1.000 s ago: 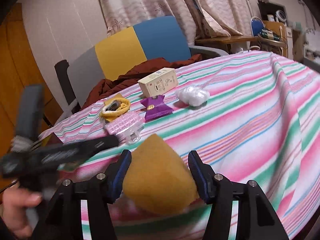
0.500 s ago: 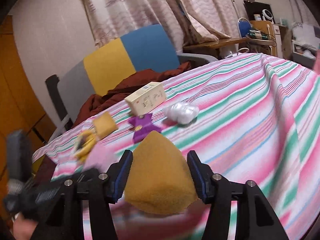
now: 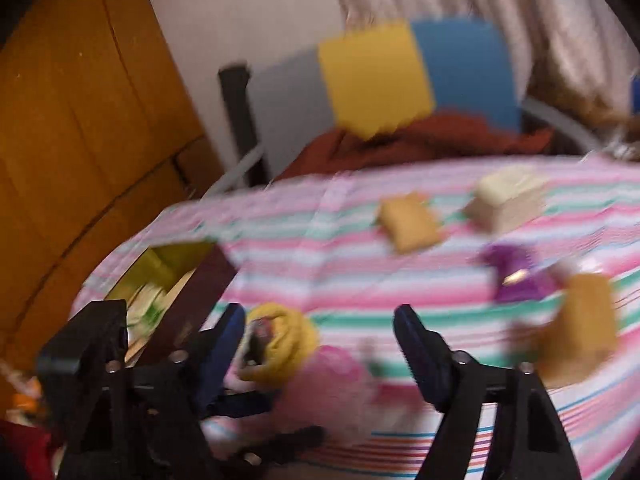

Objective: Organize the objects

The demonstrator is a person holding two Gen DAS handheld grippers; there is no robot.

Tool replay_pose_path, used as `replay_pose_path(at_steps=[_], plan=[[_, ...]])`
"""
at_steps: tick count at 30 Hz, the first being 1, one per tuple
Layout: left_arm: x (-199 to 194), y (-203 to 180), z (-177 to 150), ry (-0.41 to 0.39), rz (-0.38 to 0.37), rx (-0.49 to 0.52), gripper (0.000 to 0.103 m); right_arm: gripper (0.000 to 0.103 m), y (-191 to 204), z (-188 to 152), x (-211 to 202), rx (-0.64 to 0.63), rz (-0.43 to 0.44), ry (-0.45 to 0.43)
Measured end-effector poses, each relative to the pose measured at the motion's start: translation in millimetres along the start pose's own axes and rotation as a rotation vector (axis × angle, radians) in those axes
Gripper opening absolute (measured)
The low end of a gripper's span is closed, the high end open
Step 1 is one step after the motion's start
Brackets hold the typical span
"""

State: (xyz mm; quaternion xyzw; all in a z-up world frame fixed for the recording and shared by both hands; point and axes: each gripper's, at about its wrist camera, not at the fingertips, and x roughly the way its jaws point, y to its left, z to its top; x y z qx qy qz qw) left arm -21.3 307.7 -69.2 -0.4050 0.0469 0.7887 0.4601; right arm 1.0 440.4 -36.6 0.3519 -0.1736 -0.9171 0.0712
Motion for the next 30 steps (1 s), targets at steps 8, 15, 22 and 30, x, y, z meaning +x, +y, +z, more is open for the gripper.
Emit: replay_pose_path(at_steps=[8, 15, 22, 30], plan=[[4.1, 2.1, -7.2, 0.014, 0.026, 0.038, 0.028, 0.003, -8.7, 5.9, 21.6, 0.077, 0.031, 0.040], [3.4, 5.7, -4.3, 0.002, 0.031, 0.029, 0.026, 0.003, -58.0, 5.0, -18.1, 0.304, -0.054, -0.110], [10.6, -15.0, 7.9, -0.024, -0.009, -0.009, 0.072, 0.003, -65.6, -18.1, -35.3, 0.353, -0.097, -0.114], [47.6, -34.8, 24.2, 0.041, 0.087, -0.016, 0.067, 0.003, -79.2, -19.0, -38.9, 0.397, -0.080, -0.105]])
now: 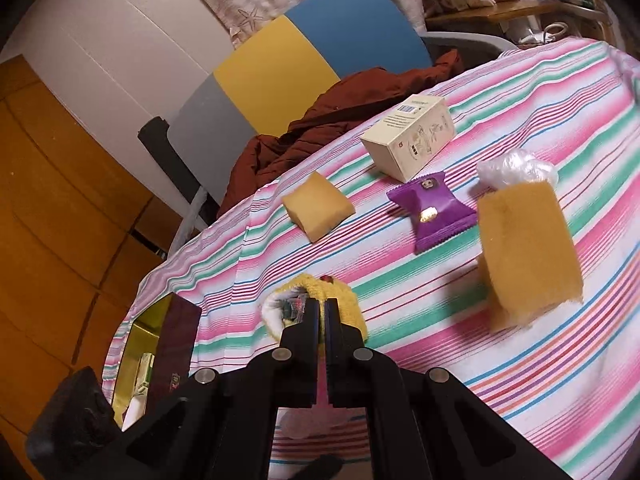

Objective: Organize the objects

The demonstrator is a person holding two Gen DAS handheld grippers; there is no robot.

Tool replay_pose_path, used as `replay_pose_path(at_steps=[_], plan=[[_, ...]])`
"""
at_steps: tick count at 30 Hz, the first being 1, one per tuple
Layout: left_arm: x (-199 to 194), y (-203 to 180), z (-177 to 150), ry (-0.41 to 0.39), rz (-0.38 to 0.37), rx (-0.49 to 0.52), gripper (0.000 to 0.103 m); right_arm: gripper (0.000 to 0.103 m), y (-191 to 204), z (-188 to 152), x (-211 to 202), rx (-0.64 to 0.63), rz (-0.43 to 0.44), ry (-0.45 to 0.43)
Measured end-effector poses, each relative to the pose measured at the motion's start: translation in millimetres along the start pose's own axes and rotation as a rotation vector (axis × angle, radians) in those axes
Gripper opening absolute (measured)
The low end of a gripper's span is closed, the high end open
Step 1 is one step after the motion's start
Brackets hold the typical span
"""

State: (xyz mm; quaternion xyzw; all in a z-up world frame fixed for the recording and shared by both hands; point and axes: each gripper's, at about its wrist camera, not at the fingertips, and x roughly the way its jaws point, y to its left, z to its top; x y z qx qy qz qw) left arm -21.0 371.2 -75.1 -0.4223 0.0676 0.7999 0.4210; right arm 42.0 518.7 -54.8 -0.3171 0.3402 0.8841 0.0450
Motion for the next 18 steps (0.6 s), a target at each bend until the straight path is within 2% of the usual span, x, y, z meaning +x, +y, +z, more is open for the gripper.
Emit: replay_pose_path(at_steps=[2, 3, 8, 14, 18], plan=[[-4.4, 10.0, -1.8, -0.026, -0.056, -0.073, 0.067, 0.003, -1.7, -1.0, -0.5, 0.015, 0.006, 0.000], [-5.1, 10.6, -2.6, -0.028, -0.063, -0.074, 0.066, 0.003, -2.1, -3.1, 0.0, 0.020, 0.008, 0.000], [-15.6, 3.8, -15.8, -0.030, -0.054, 0.032, 0.066, 0.003, -7.1, -13.5, -3.6, 0.049, -0.002, -0.021], [-37.0, 2.6, -38.5, -0.026, -0.077, 0.084, 0.066, 0.003, -23.5, -22.2, -3.3, 0.121, -0.030, -0.030], [-53.3, 4.7, -59.1, -0.031, -0.049, 0.117, 0.066, 0.003, -30.9, -27.3, -3.3, 0.146, -0.076, -0.044]])
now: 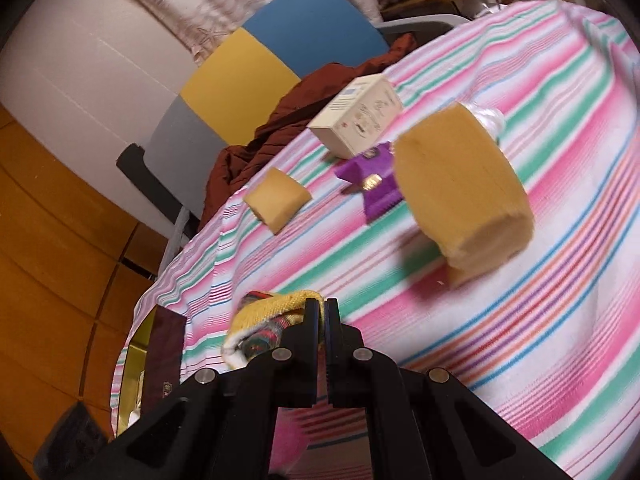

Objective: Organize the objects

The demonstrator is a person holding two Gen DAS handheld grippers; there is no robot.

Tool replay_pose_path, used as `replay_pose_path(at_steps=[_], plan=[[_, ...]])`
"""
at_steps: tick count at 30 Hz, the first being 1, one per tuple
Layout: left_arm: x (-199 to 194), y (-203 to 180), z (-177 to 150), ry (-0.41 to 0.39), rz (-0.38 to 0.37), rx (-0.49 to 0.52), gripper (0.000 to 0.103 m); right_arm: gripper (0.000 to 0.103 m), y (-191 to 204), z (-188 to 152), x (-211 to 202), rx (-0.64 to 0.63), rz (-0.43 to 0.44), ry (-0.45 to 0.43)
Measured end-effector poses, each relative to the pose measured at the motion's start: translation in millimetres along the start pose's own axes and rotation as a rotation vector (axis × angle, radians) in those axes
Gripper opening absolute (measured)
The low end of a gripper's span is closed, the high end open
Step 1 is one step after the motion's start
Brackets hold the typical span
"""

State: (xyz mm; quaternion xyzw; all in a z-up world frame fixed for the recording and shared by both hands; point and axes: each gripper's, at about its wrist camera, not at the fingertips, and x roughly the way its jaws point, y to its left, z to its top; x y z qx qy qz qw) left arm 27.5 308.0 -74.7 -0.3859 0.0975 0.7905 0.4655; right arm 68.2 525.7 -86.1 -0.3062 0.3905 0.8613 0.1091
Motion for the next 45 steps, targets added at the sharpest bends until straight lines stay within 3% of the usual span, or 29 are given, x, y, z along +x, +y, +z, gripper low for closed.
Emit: replay_pose_path(at_steps=[6, 10, 12, 13, 14, 16, 19, 22, 27, 31, 37, 45], plan=[[-18.8, 13.2, -15.5, -0.015, -0.014, -0.076, 0.066, 0.003, -11.3, -3.0, -1.3, 0.058, 0.016, 0.008], [-30.5, 10.3, -19.4, -0.042, -0.017, -0.071, 0.066, 0.003, -1.0, -10.3, -5.4, 0.043, 0.049, 0.017], [-37.2, 7.0, -19.8, -0.058, -0.008, -0.052, 0.066, 0.008, 6.1, -12.3, -9.4, 0.027, 0.052, 0.016], [-39.9, 5.7, -20.7, -0.063, -0.004, -0.046, 0.066, 0.015, 10.9, -13.3, -12.5, 0.010, 0.037, 0.006], [-42.2, 5.4, -21.2, -0.068, -0.003, -0.044, 0.066, 0.045, 16.1, -14.2, -15.2, -0.015, 0.033, -0.006], [-45.4, 7.0, -22.5, -0.075, -0.003, -0.051, 0.066, 0.091, 27.7, -17.1, -23.6, -0.063, 0.009, -0.058], [-51.9, 11.3, -24.0, -0.088, -0.007, -0.074, 0.066, 0.091, 48.5, -17.1, -22.7, -0.139, 0.009, -0.073], [-62.7, 14.8, -26.8, -0.105, -0.006, -0.088, 0.066, 0.089, 67.2, -15.7, 0.9, -0.219, -0.052, 0.001], [-85.3, 22.6, -32.1, -0.145, 0.008, -0.105, 0.066, 0.065, 73.2, -30.6, 32.9, -0.293, -0.188, 0.112], [-101.0, 34.4, -38.0, -0.167, 0.010, -0.144, 0.066, 0.048, 76.8, -48.0, 28.4, -0.363, -0.240, 0.096], [-125.2, 53.1, -40.0, -0.210, 0.036, -0.178, 0.066, 0.043, 87.8, -63.9, 16.4, -0.358, -0.208, 0.100], [-167.4, 101.3, -41.4, -0.281, 0.144, -0.253, 0.066, 0.043, 157.6, -94.0, 14.9, -0.429, -0.044, 0.134]])
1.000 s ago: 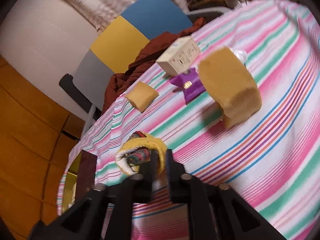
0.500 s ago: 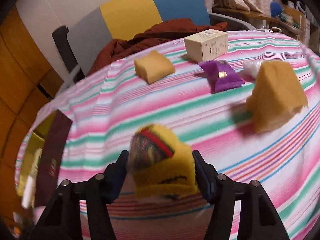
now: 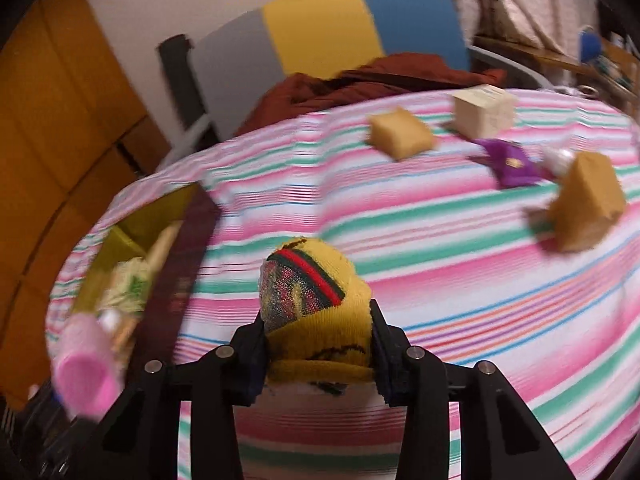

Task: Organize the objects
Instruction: 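Carry the hair roller and sock into the gold tray and open both tools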

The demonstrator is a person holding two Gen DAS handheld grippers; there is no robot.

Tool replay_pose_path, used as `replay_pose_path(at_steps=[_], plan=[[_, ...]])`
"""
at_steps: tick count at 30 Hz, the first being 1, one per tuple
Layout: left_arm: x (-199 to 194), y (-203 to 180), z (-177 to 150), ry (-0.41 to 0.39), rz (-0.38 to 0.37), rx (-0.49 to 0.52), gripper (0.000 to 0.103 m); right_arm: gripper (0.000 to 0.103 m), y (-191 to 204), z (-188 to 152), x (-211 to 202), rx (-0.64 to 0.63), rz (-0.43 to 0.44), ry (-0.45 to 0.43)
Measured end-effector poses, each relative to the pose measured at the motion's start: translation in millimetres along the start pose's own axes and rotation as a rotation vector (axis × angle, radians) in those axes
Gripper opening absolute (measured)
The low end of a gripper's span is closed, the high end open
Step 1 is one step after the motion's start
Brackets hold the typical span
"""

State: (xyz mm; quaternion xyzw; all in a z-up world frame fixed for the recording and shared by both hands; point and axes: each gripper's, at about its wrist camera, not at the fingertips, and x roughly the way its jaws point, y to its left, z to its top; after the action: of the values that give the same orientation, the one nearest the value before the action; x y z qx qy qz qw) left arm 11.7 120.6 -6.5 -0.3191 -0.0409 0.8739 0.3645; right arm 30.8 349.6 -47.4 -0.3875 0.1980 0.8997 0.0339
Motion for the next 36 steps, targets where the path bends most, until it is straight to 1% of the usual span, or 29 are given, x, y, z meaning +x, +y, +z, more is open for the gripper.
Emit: replay_pose_path(at_steps=[6, 10, 14, 18, 21, 22, 24, 25, 27, 29, 32, 36], plan=[[-14.0, 46.4, 12.8, -0.028, 0.091, -0.078, 0.066, 0.043, 61.1, 5.1, 3.1, -0.087, 0.089, 0.004], [-17.1, 72.7, 16.2, -0.030, 0.157, -0.117, 0.066, 0.043, 96.6, 14.7, 16.5, -0.132, 0.140, 0.027], [-16.5, 101.8, 14.6, -0.003, 0.212, -0.163, 0.066, 0.044, 129.7, 25.9, 36.5, -0.186, 0.161, 0.048], [-16.5, 120.4, 12.0, 0.013, 0.237, -0.199, 0.066, 0.045, 156.8, 41.0, 63.6, -0.220, 0.170, 0.076], [-16.3, 128.4, 10.1, 0.020, 0.246, -0.213, 0.066, 0.048, 172.7, 53.6, 86.8, -0.231, 0.160, 0.090], [-16.0, 130.1, 9.4, 0.023, 0.246, -0.216, 0.066, 0.052, 175.1, 56.6, 93.1, -0.227, 0.151, 0.088], [-13.8, 133.1, 7.3, 0.034, 0.251, -0.219, 0.066, 0.054, 177.6, 61.4, 103.3, -0.204, 0.133, 0.084], [-13.3, 134.2, 6.1, 0.037, 0.254, -0.220, 0.066, 0.059, 178.1, 63.6, 108.1, -0.187, 0.131, 0.088], [-11.6, 136.3, 3.9, 0.045, 0.256, -0.228, 0.066, 0.062, 177.0, 64.5, 108.5, -0.159, 0.136, 0.082], [-10.6, 137.7, 1.7, 0.049, 0.259, -0.233, 0.066, 0.072, 174.8, 60.9, 101.0, -0.153, 0.146, 0.063], [-7.8, 138.3, 0.0, 0.062, 0.269, -0.230, 0.066, 0.074, 171.3, 54.8, 85.0, -0.161, 0.144, 0.025], [-4.9, 135.9, -0.3, 0.086, 0.332, -0.229, 0.067, 0.076, 157.2, 43.7, 62.2, -0.131, 0.160, -0.016]])
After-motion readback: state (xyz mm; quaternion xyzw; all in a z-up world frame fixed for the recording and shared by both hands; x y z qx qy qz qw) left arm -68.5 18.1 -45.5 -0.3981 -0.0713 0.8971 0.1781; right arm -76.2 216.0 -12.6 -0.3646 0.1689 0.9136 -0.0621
